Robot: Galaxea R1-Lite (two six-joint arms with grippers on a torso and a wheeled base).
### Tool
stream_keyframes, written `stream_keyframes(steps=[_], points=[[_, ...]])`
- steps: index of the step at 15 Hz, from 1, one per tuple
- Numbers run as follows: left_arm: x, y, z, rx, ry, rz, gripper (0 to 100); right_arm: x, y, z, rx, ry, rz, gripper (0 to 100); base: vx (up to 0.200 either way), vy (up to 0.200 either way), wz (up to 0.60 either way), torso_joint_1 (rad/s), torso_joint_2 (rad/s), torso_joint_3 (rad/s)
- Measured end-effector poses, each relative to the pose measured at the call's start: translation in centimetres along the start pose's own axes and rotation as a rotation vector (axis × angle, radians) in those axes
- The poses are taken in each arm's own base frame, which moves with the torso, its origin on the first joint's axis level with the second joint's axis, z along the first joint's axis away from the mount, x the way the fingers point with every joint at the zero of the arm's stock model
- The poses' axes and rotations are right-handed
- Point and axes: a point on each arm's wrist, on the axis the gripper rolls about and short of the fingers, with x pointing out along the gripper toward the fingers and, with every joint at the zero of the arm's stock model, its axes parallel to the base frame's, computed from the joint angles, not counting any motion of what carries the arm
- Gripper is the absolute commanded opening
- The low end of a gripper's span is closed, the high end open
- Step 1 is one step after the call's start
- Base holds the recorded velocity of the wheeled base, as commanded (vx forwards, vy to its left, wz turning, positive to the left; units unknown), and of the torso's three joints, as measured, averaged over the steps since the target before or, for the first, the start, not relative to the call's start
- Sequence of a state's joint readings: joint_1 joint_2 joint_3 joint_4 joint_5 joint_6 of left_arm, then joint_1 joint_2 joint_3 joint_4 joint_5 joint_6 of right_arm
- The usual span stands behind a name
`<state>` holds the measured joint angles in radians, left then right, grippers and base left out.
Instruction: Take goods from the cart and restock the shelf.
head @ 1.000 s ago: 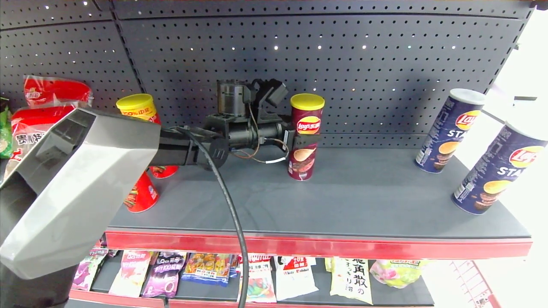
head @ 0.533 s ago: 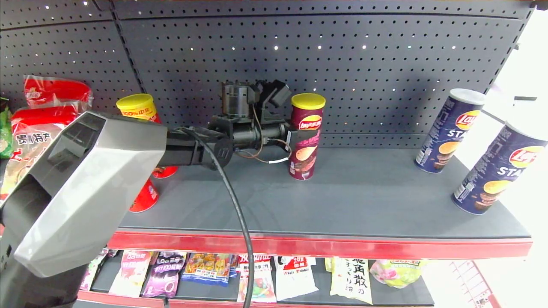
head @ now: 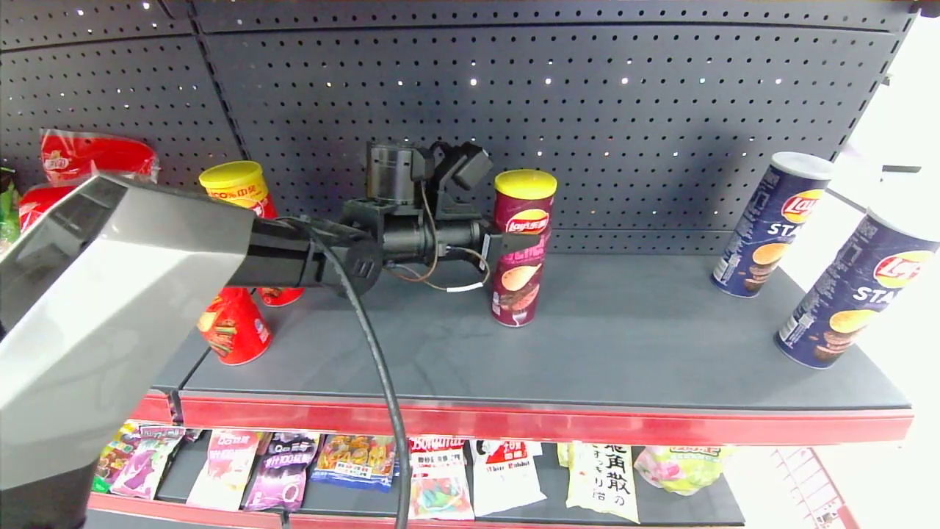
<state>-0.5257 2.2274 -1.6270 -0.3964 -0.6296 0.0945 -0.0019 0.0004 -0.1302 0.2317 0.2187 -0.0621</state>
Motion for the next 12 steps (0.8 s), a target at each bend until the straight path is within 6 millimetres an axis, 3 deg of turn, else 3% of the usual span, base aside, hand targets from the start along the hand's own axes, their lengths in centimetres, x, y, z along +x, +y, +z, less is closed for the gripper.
stream_keyframes(steps=[6, 12], points=[[-5.2, -4.0, -0.2, -0.016, 0.026, -0.069, 0, 0.0, 0.0, 0.0, 0.0, 0.0, 0.0, 0, 0.0, 0.0, 0.0, 0.0, 0.0, 0.0], [-6.3, -5.8, -1.8, 0.006, 0.005, -0.077, 0, 0.0, 0.0, 0.0, 0.001, 0.0, 0.0, 0, 0.0, 0.0, 0.0, 0.0, 0.0, 0.0]])
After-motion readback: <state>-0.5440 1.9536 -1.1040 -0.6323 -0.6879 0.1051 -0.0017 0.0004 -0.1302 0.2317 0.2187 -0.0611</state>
